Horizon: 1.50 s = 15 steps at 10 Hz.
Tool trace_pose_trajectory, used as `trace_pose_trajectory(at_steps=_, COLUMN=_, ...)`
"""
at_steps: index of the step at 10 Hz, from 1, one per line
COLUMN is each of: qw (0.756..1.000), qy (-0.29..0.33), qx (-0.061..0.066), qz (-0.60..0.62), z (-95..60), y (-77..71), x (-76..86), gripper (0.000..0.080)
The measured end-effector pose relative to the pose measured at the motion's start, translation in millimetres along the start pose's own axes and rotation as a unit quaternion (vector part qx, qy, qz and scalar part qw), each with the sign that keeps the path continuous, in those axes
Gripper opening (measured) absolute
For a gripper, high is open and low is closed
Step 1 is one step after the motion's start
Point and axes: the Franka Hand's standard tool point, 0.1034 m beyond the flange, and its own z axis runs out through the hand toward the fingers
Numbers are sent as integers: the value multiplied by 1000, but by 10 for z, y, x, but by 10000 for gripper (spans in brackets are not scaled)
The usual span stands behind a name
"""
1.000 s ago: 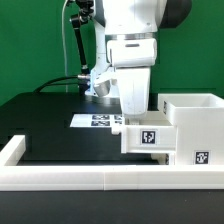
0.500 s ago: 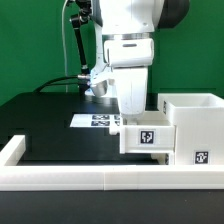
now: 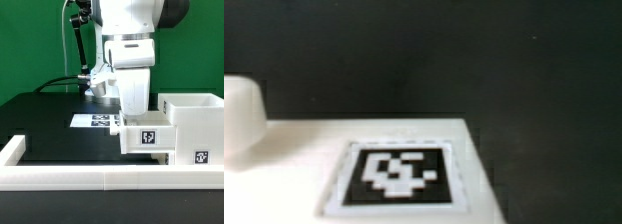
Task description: Assemble drawer
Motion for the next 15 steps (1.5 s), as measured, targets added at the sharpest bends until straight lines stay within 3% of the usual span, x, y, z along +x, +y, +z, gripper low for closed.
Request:
trace_pose_trajectory(at_steps=10, qw=999, qy=-6, qx=1, qz=-31, z=2, y=-5, x=-34, gripper=42)
trace_pose_trajectory(at_steps=13, qw=1000, qy=-6, qx=0, qz=-19, z=-4, y=40, x=77, gripper=42)
trace_pose_trajectory(at_steps=15, qw=1000, qy=-7, qx=7, qz=-18, z=-4, y=34, x=153, gripper=42)
